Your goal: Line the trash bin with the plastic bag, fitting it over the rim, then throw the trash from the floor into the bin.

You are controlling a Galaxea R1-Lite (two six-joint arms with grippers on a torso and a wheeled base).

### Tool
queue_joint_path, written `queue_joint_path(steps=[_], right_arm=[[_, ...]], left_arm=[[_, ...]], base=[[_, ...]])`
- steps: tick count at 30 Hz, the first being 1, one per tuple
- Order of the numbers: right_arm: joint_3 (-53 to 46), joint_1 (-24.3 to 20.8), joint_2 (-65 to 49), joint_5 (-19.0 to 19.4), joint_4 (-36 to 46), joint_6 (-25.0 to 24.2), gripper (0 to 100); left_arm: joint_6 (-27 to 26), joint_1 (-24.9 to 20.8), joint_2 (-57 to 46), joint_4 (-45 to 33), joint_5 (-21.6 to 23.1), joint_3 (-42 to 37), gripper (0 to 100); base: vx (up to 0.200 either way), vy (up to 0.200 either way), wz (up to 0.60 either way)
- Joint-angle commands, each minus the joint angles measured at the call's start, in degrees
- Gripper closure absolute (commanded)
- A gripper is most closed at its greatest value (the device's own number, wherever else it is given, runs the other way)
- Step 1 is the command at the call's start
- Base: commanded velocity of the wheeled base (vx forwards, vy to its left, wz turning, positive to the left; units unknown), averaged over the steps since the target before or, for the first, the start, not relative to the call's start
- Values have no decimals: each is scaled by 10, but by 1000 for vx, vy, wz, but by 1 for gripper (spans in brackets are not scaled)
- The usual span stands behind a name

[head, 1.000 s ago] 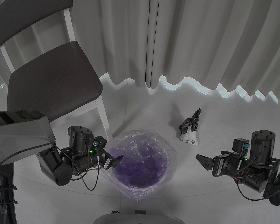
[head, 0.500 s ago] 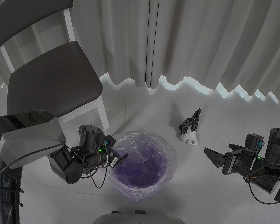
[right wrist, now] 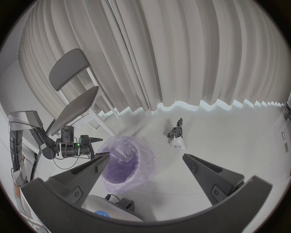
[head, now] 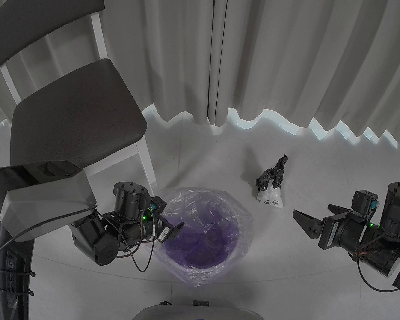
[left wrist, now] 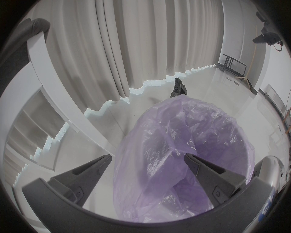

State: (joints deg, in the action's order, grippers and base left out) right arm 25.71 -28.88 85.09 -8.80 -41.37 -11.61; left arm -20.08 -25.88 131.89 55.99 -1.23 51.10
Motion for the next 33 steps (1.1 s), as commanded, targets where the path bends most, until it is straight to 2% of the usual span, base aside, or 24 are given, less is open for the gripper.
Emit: queue_joint_path(steps=[1, 7, 18, 19, 33], right_arm=[[0, 0, 0, 0, 0, 0, 0], [0, 0, 0, 0, 0, 0, 0], [-1, 0, 0, 0, -1, 0, 0], [-1, 0, 0, 0, -1, 0, 0], [-1, 1, 0, 0, -2, 0, 0]], left_arm=[[0, -1, -21, 2, 3, -32, 0], [0, 4, -23, 25, 4, -65, 0], [-16, 7, -1, 25, 0, -40, 0], [-16, 6, -1, 25, 0, -38, 100], [10, 24, -44, 48, 2, -52, 100]], base=[[0, 0, 0], [0, 0, 0], [0, 0, 0], [0, 0, 0], [0, 0, 0]])
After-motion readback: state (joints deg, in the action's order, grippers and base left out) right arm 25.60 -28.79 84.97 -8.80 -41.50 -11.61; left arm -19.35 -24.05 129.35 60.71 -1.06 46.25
